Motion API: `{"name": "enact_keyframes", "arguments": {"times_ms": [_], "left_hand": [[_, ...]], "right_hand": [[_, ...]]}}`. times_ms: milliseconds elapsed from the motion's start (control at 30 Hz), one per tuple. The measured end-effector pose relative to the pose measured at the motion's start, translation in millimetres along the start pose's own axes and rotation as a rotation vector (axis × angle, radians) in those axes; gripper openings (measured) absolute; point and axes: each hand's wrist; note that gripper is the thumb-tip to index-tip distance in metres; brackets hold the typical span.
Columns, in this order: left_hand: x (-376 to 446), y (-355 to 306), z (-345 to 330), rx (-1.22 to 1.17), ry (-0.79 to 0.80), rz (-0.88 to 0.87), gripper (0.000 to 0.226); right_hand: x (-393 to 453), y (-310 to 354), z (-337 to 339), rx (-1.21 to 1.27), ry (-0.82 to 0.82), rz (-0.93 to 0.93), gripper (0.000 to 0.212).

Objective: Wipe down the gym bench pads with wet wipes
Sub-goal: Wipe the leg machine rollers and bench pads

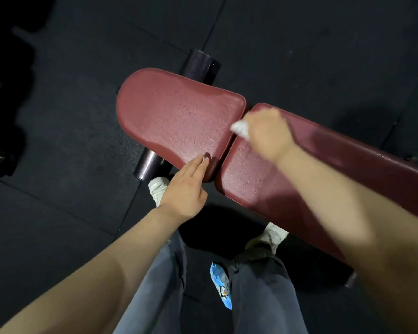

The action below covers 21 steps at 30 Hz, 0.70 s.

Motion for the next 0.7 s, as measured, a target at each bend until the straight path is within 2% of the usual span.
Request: {"name": "enact_keyframes", "arguments": {"times_ms": [67,100,167,300,467,567,700], "left_hand": [[1,1,1,-0.001,-0.007,0.008,0.075],[1,1,1,-0.009,-0.011,0.015,0.075],[0,1,4,-0.037,-0.015,0.034,0.075],[-5,3,16,-0.108,-0.073,0.104,0.073],[-18,16,39,-0.119,-0.025,0.080,0.073],[-23,24,58,-0.101,0.026,0.036,0.073],[-20,30,87,-0.022,0.104,-0.069,0.073]], "right_hand": [[19,-30,6,-0.081,-0.074,-0.282,0.020],[20,-32,5,-0.054,-0.052,-0.336,0.016],[16,-12,0,0.056,-0.021,-0.311,0.011],[-33,73,-18,0.205,0.148,-0.081,0.037],[-86,135,-25,0.382,0.281,-0.058,0.030],[-108,156,-16,0.450,0.213,-0.177,0.013],[-112,165,11,0.674,-0.022,-0.553,0.000]]}}
Point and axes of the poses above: each hand's wrist, its own x-axis towards the middle knuckle, its own z-axis out of the back of the hand, y = z × x, and after that the axes turned 3 degrees about y, right-handed
